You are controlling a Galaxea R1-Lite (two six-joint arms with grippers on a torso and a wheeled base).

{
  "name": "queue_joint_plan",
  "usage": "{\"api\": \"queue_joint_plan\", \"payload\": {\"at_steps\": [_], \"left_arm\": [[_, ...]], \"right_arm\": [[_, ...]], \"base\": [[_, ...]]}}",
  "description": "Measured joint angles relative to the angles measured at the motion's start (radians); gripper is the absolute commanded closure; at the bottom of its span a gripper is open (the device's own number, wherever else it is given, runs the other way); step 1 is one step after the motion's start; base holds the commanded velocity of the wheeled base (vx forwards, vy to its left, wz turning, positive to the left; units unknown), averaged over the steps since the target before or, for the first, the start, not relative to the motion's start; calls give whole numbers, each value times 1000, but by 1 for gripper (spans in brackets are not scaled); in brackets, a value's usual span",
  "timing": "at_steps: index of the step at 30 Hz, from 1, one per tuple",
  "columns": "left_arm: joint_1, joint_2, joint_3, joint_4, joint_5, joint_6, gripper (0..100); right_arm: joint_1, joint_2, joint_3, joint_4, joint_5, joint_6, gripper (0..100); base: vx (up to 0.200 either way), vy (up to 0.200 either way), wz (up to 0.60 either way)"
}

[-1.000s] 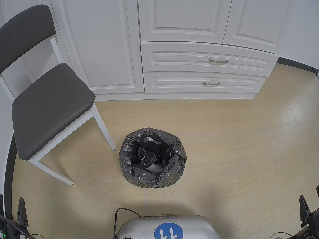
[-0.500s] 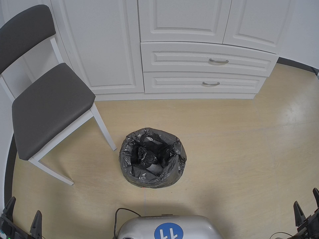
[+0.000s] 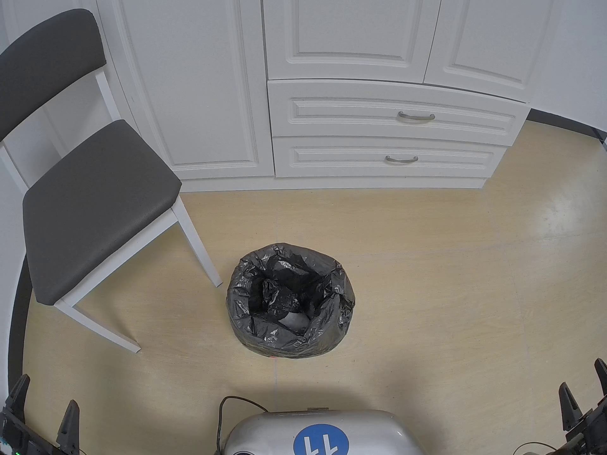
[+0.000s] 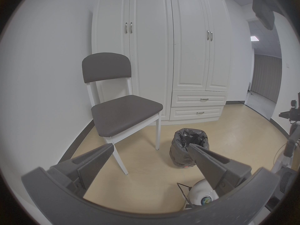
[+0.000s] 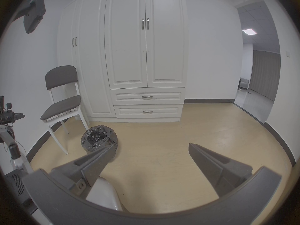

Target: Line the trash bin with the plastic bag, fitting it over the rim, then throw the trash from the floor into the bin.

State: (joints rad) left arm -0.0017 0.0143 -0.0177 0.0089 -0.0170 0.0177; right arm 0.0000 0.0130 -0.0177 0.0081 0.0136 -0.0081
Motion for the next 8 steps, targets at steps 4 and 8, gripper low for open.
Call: {"api": "queue_joint_plan", "payload": {"at_steps": [4,8], "left_arm": [[0,0,0,0,0,1,0],[0,0,0,-1,0,2,0]], "right_arm": [[0,0,0,-3,0,1,0],[0,0,0,-3,0,1,0]], "base": [[0,0,0],[0,0,0]]}}
